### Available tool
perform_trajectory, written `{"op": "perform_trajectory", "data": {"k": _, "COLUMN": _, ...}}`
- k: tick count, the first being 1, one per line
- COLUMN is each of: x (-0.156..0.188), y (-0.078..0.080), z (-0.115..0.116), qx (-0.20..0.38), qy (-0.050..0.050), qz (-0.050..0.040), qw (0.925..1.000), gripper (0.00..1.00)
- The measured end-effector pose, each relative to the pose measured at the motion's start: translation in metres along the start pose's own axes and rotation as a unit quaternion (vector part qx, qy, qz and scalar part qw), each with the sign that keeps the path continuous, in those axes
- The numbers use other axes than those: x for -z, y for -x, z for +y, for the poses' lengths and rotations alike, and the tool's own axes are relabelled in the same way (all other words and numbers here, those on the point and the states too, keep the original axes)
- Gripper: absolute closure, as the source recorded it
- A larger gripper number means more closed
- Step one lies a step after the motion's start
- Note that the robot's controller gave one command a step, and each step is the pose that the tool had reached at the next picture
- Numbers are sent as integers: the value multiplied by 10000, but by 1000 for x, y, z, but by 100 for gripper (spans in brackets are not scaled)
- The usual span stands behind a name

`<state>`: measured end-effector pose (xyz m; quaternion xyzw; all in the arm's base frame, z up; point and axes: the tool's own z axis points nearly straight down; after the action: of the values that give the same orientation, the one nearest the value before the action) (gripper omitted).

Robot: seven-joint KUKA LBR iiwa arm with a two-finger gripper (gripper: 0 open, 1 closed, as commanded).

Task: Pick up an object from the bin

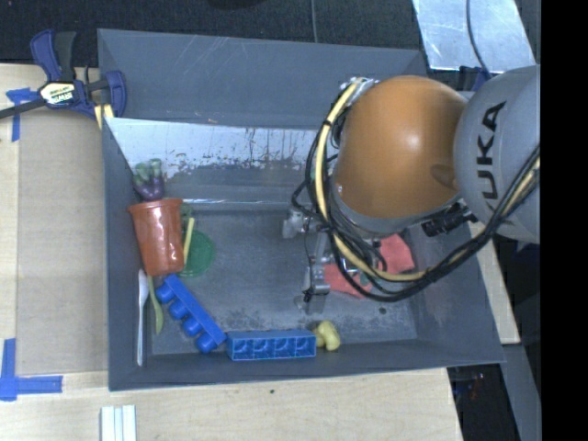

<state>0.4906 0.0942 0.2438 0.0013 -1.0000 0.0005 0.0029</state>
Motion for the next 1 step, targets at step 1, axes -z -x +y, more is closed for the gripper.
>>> {"op": "perform_trajectory", "data": {"k": 1, "x": 5, "y": 2, "z": -1, "qx": -13, "qy": 9, "qz": -45, "qw": 10000, "gripper": 0}}
